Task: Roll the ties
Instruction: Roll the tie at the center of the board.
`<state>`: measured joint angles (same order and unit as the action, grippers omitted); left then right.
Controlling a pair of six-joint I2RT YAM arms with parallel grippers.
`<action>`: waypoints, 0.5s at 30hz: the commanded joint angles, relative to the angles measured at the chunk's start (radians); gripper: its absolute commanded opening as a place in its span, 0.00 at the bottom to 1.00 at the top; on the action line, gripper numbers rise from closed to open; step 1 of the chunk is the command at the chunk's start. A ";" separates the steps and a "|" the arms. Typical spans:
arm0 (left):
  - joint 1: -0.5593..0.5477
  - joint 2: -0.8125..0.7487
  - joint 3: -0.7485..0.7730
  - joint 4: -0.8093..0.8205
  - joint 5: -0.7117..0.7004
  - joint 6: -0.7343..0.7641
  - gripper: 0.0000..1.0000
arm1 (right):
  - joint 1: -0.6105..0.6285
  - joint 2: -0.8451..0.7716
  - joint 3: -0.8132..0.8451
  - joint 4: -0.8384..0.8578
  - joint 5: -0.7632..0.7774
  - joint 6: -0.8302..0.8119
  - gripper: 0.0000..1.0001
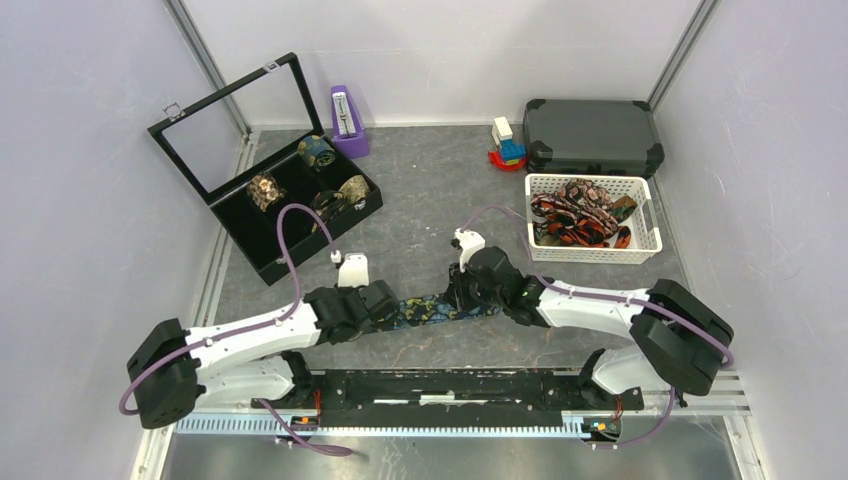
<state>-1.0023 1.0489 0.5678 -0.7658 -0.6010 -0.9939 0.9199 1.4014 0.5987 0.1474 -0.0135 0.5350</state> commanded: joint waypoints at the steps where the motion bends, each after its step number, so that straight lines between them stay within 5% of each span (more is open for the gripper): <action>1: -0.035 0.069 0.059 -0.087 -0.103 -0.094 0.04 | -0.020 -0.042 -0.026 0.012 0.016 -0.016 0.25; 15: -0.108 0.454 0.258 -0.330 -0.220 -0.247 0.04 | -0.064 -0.120 -0.108 -0.005 0.045 -0.009 0.25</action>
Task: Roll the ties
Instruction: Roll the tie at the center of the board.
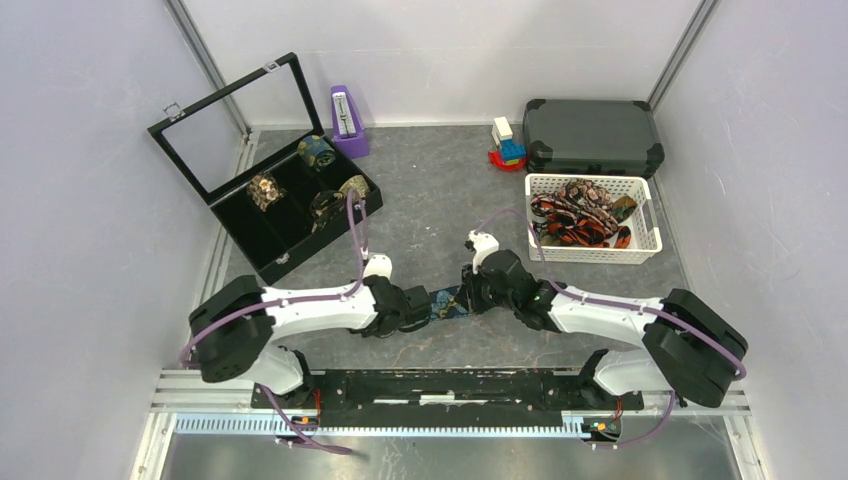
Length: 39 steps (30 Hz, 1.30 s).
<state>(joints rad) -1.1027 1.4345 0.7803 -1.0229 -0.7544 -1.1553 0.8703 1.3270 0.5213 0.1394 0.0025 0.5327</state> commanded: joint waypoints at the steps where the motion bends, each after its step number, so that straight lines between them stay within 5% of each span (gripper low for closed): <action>1: -0.008 0.089 0.051 -0.072 -0.068 -0.087 0.04 | -0.017 -0.056 -0.039 0.003 0.031 -0.007 0.25; 26: -0.010 0.377 0.170 0.140 0.030 0.052 0.05 | -0.037 -0.178 -0.121 -0.026 0.048 -0.001 0.25; 39: -0.010 0.369 0.159 0.288 0.131 0.112 0.26 | -0.037 -0.198 -0.118 -0.041 0.048 0.002 0.25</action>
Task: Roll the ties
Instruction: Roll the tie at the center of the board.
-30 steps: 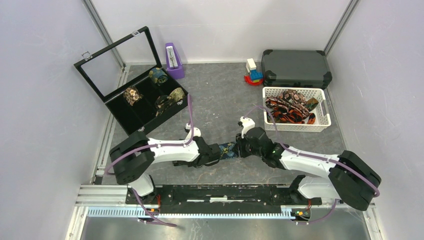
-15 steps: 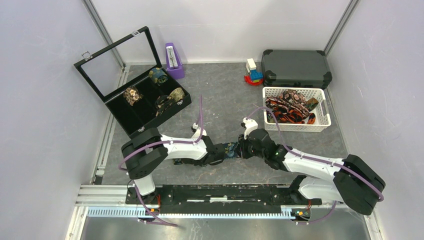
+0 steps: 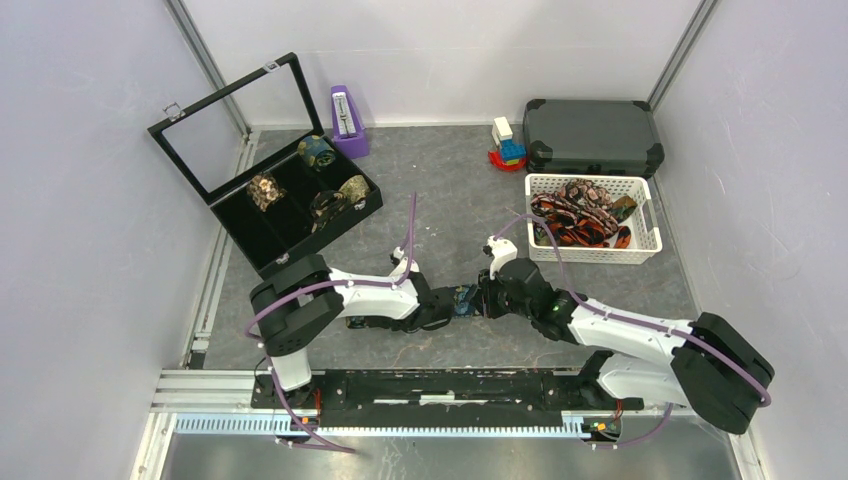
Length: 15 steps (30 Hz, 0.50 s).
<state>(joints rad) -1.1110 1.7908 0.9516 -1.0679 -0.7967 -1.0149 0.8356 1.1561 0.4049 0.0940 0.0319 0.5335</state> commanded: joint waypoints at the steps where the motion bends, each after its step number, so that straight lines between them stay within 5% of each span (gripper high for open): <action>1: -0.002 0.009 -0.014 0.338 0.178 -0.030 0.27 | -0.003 -0.029 0.000 0.004 0.020 0.002 0.25; 15: -0.003 -0.060 0.002 0.336 0.184 -0.019 0.51 | -0.003 -0.036 0.023 -0.011 0.014 0.005 0.25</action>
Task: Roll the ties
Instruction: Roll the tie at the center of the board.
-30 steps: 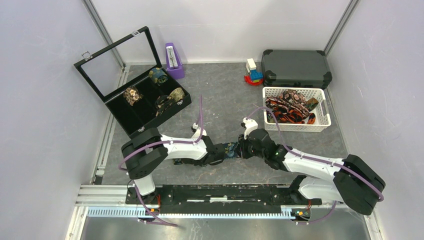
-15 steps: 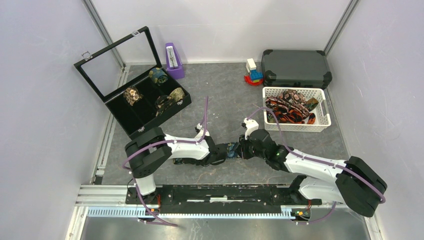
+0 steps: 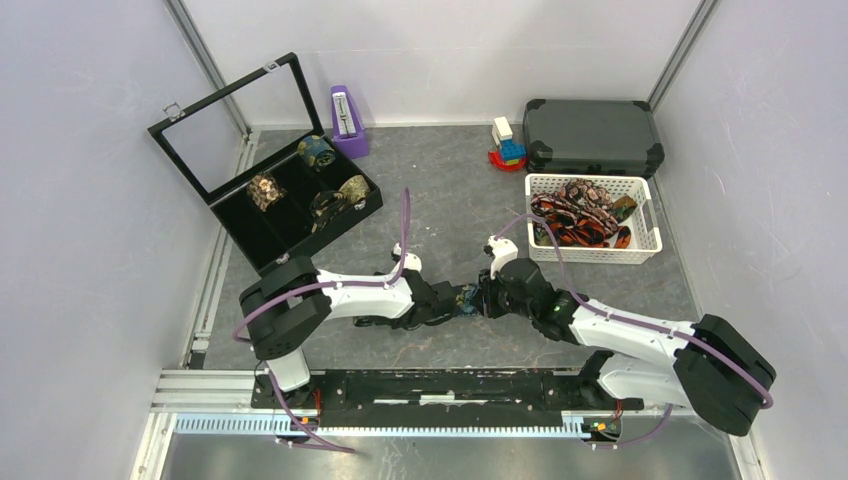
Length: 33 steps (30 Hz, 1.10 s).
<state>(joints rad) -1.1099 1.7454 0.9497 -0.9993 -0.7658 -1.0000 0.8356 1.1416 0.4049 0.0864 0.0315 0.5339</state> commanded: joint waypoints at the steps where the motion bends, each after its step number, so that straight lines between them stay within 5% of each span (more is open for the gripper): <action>1: -0.002 -0.020 0.008 0.261 0.152 -0.033 0.52 | -0.002 -0.020 0.025 -0.004 0.015 0.006 0.25; 33: -0.003 -0.296 0.101 0.128 0.119 0.035 0.71 | 0.007 0.091 0.143 0.031 -0.064 0.008 0.25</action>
<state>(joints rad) -1.1103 1.5379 1.0191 -0.8608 -0.6422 -1.0008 0.8360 1.2198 0.4797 0.0807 0.0082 0.5346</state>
